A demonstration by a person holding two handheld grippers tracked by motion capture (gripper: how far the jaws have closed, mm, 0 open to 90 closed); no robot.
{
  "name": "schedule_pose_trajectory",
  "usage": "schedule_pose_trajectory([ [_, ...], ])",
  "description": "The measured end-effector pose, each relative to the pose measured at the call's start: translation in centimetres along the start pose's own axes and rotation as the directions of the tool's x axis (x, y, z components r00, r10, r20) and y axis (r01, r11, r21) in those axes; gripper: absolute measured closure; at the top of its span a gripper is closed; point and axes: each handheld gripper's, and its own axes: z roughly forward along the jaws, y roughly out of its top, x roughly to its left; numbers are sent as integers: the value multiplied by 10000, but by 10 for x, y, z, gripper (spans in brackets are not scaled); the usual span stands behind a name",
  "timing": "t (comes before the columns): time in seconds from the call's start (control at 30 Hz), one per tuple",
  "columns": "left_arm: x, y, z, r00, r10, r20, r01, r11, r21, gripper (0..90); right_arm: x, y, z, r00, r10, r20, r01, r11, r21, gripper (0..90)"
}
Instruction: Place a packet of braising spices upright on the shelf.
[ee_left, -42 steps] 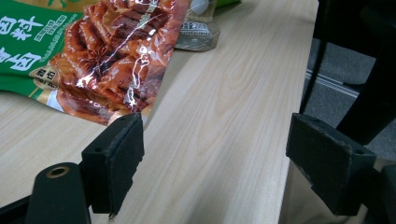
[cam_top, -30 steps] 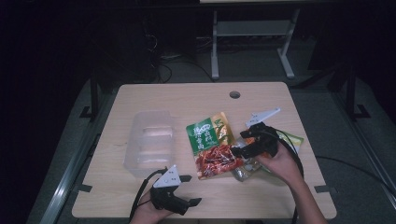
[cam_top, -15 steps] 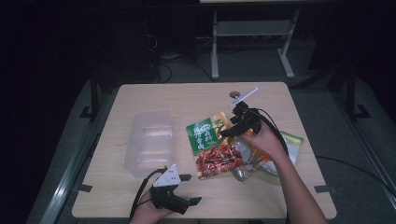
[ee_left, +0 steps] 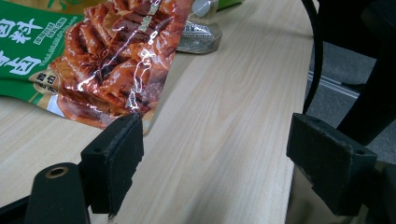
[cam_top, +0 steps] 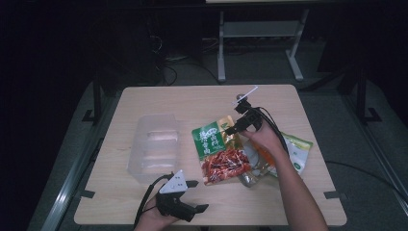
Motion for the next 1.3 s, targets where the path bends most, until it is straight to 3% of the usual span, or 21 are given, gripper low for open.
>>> schedule_pose_trajectory([
  [0.23,1,0,1,10000,15,5,-15,10000,32,186,-8,0,13,9999,124,20,-125,9987,489,277],
  [0.33,0,0,1,10000,76,-34,-76,10000,61,186,-17,-2,24,9982,478,-358,-440,9939,1013,298],
  [0.47,2,0,2,10000,-37,-5,37,10000,37,186,-21,-4,30,9944,796,-690,-703,9892,1287,327],
  [0.6,2,0,2,10000,12,-7,-12,10000,90,186,-18,-2,31,9923,747,-984,-616,9896,1297,424],
  [0.73,1,0,3,9999,68,-76,-67,9999,127,186,-16,0,32,9884,708,-1345,-548,9914,1191,655],
  [0.77,1,0,2,9999,51,-93,-50,9999,126,186,-16,0,32,9884,708,-1345,-548,9914,1191,655],
  [0.9,2,0,2,10000,-10,-97,11,9999,118,186,-14,0,28,9846,507,-1671,-328,9936,1080,853],
  [1.0,1,0,3,9999,33,-114,-31,9999,112,187,-9,2,21,9838,54,-1794,98,9964,841,896],
  [1.1,2,-1,4,9999,-21,-128,23,9999,139,186,-6,2,18,9842,-55,-1772,200,9966,798,897],
  [1.23,5,-1,3,9963,-699,507,703,9975,-74,185,-3,-1,12,9838,-165,-1784,273,9979,580,898],
  [1.3,6,-1,2,9959,-744,521,750,9971,-91,187,0,-3,7,9839,-326,-1757,396,9985,365,898],
])
